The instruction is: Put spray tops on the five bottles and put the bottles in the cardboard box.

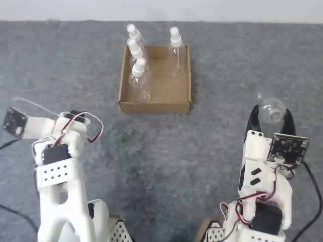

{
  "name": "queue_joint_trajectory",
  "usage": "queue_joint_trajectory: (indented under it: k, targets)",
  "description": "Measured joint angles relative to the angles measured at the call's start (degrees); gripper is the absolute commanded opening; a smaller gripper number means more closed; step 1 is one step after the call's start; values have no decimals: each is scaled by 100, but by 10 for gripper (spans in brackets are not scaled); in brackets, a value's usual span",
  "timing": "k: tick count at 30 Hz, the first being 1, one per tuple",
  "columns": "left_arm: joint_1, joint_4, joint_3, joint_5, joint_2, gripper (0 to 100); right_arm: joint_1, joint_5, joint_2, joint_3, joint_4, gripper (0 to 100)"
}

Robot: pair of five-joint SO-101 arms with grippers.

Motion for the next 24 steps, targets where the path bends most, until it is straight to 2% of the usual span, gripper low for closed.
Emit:
queue_joint_trajectory:
  k: [6, 9, 15, 24]
  targets:
    - [-9, 695, -334, 18, 308, 12, 0, 0, 0, 0, 0, 41]
    - [-18, 826, -809, 18, 1037, 12, 0, 0, 0, 0, 0, 41]
    - [-167, 1820, -2040, 352, 2409, 12, 0, 0, 0, 0, 0, 41]
    - [-510, 1530, -2321, 554, 3446, 13, 0, 0, 0, 0, 0, 41]
